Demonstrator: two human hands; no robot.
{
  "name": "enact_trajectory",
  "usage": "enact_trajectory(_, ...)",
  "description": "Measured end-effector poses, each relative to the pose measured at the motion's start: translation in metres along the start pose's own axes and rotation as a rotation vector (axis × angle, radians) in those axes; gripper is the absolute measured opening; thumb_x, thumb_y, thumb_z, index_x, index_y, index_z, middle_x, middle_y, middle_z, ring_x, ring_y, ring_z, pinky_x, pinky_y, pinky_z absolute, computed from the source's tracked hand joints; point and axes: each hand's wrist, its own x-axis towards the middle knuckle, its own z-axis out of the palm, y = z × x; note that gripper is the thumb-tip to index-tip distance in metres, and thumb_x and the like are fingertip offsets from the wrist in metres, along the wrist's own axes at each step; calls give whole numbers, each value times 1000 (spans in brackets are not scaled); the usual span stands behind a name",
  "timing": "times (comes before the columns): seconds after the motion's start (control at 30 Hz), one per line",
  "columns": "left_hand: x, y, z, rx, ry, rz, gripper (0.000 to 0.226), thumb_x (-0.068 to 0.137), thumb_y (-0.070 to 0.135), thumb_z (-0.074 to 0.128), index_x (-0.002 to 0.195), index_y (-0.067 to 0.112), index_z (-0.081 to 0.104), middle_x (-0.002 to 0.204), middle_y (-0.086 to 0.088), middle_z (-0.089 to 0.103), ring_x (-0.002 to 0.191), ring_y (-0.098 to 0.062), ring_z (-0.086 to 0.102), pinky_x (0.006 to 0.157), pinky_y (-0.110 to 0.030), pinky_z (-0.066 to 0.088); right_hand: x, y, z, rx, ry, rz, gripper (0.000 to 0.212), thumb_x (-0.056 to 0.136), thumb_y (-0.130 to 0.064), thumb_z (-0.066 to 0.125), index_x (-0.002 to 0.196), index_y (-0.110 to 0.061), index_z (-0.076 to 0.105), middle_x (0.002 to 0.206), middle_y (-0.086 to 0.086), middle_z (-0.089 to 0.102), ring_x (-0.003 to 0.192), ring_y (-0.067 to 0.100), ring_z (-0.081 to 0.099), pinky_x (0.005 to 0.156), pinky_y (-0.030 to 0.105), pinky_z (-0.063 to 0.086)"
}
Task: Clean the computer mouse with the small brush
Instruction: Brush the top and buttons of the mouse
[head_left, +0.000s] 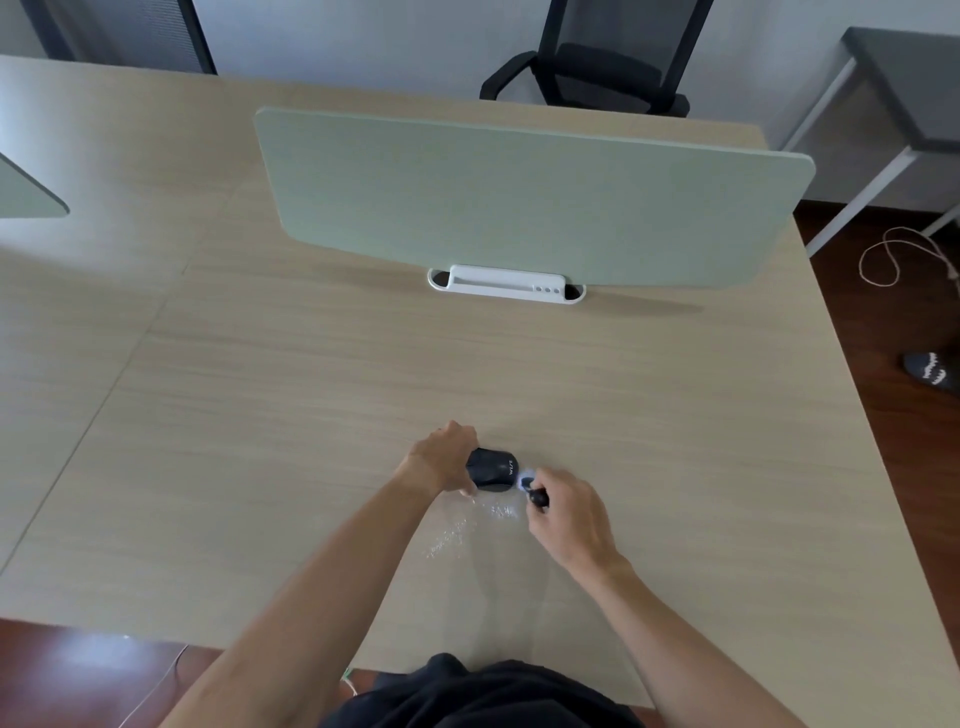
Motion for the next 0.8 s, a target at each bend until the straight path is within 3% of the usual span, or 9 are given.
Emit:
enact_trajectory(0.13, 1, -1, 2, 40, 14, 20, 55, 64, 38, 87, 102, 10, 58, 111, -6, 56, 99, -28, 60, 69, -34, 49, 1, 2, -5, 117, 2, -10, 15, 79, -9, 71, 75, -12, 56, 68, -2, 57, 60, 23, 52, 53, 34, 44)
enact_trajectory(0.27, 2, -2, 3, 66, 3, 25, 63, 63, 34, 88, 113, 11, 59, 117, -6, 55, 109, -29, 59, 80, -38, 52, 5, -9, -3, 236, -58, -3, 16, 88, -18, 70, 79, -13, 57, 71, -6, 55, 63, 13, 47, 58, 26, 41)
enact_trajectory(0.43, 1, -7, 0, 70, -15, 60, 59, 65, 20, 87, 118, 16, 61, 116, -5, 56, 108, -29, 60, 82, -38, 54, 11, -8, -8, 131, -163, 22, 24, 78, -13, 63, 65, -17, 43, 60, -1, 50, 59, 24, 46, 51, 37, 38)
enact_trajectory(0.53, 2, -9, 0, 76, -7, 114, 60, 71, 6, 81, 124, 25, 58, 119, -4, 53, 110, -27, 57, 87, -41, 53, 17, -6, -12, 233, -63, 166, 26, 80, -14, 65, 64, -11, 45, 57, -1, 50, 55, 19, 42, 50, 33, 36)
enact_trajectory(0.6, 2, -12, 6, 19, 48, 152, 64, 76, 3, 72, 131, 28, 51, 128, -3, 46, 122, -28, 51, 97, -41, 48, 22, -12, -12, 373, -11, 199, 32, 84, -20, 70, 65, -10, 46, 56, -4, 46, 53, 12, 37, 51, 26, 34)
enact_trajectory(0.7, -10, -8, 22, -167, 106, 94, 110, 64, 36, 83, 151, 24, 17, 148, -3, 28, 137, -27, 29, 112, -41, 28, 26, -20, -10, 453, -68, 162, 29, 82, -20, 71, 64, -15, 49, 56, -8, 45, 54, 9, 38, 53, 24, 34)
enact_trajectory(0.8, -21, 5, 43, -314, 215, -84, 135, 52, 61, 81, 153, 20, 1, 139, -6, 32, 130, -28, 32, 108, -40, 34, 20, -13, -8, 355, -143, 179, 29, 73, -21, 67, 60, -16, 41, 52, -7, 42, 51, 12, 35, 49, 31, 32)
